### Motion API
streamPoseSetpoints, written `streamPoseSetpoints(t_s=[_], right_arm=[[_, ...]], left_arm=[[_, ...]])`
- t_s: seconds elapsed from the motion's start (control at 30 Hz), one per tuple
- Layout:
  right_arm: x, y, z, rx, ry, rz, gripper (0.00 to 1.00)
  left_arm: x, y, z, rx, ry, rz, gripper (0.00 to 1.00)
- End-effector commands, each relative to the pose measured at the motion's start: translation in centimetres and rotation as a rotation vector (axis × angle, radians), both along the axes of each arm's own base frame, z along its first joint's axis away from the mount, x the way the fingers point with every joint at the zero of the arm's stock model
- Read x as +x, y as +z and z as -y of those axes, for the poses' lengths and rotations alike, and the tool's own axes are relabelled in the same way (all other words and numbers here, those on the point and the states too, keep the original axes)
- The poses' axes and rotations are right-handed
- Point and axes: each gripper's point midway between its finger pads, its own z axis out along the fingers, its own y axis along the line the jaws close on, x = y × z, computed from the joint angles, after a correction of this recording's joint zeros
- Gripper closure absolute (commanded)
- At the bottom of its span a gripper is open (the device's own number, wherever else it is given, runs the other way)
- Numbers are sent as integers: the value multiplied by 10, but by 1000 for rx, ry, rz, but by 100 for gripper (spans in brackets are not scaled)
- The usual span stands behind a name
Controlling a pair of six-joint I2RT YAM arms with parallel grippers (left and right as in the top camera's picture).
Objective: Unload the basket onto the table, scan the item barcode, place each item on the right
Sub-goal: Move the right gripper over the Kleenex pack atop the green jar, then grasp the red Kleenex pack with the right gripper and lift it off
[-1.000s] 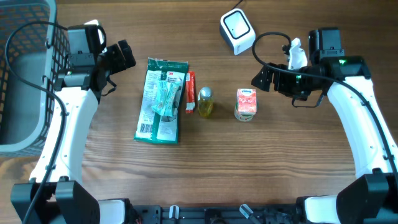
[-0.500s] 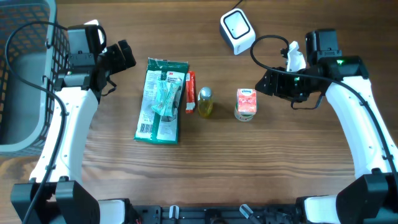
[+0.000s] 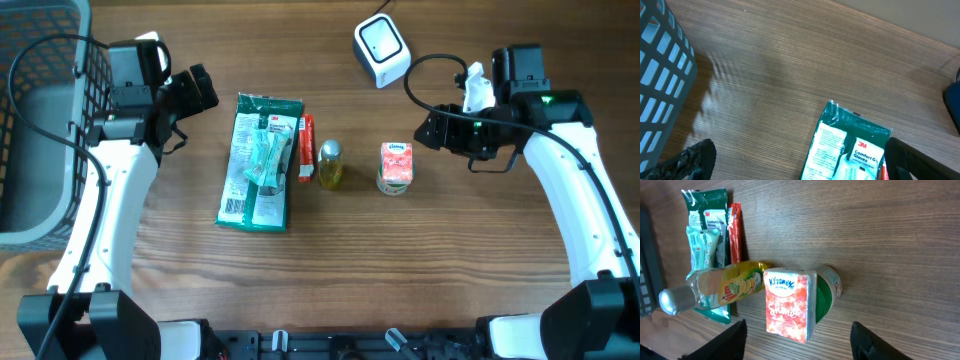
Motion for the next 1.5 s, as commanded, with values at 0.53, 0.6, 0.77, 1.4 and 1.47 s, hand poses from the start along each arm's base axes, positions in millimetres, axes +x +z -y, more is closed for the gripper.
streamPoseSetpoints(t_s=[0.53, 0.6, 0.77, 1.4, 1.47], right_arm=[[-23, -31, -17, -158, 46, -58, 54], [-24, -38, -16, -158, 30, -67, 57], [-23, -52, -18, -143, 25, -58, 62], [-24, -86, -25, -82, -26, -51, 86], [-24, -86, -25, -78, -26, -51, 87]], left_arm=[[1, 3, -3, 13, 4, 8, 0], [1, 3, -3, 13, 4, 8, 0], [1, 3, -3, 13, 4, 8, 0], [1, 3, -3, 13, 4, 8, 0], [1, 3, -3, 13, 4, 8, 0]])
